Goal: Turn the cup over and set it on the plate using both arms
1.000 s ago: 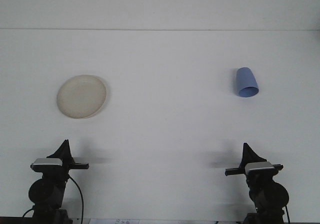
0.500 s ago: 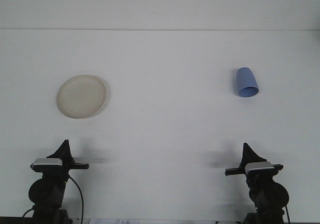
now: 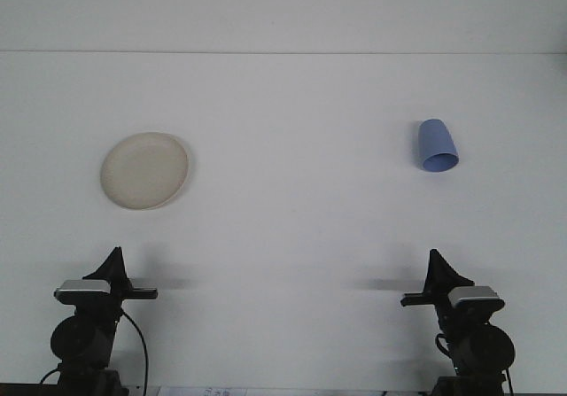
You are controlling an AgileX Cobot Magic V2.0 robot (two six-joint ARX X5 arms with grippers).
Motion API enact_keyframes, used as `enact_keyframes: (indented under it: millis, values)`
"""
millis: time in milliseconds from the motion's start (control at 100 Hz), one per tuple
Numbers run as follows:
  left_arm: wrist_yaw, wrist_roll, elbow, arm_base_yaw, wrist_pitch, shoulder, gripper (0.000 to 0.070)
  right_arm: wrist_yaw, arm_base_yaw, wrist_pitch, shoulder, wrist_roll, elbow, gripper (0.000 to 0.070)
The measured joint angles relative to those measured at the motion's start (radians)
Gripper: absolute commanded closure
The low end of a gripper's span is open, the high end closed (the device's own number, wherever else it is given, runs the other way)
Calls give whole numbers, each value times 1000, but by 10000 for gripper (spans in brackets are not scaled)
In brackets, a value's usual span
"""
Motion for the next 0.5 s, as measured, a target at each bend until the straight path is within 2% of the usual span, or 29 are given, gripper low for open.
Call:
enact_keyframes:
  millis: [80, 180, 300, 350, 400, 500]
  values:
    - [0, 0, 0, 0, 0, 0, 684, 52, 0, -35, 10, 55, 66, 698]
    - [0, 0, 0, 0, 0, 0, 684, 134, 0, -85, 68, 65, 214, 698]
    - [0, 0, 0, 0, 0, 0, 684, 214, 0, -175, 195, -1, 443, 695]
    - [0, 0, 0, 0, 0, 0, 684, 226, 0, -209, 248, -39, 518, 670]
    - [0, 0, 0, 0, 0, 0, 684, 238, 0, -249, 309, -85, 597, 562]
    - [0, 0, 0, 0, 0, 0, 684, 239, 0, -281, 389, -148, 682, 154]
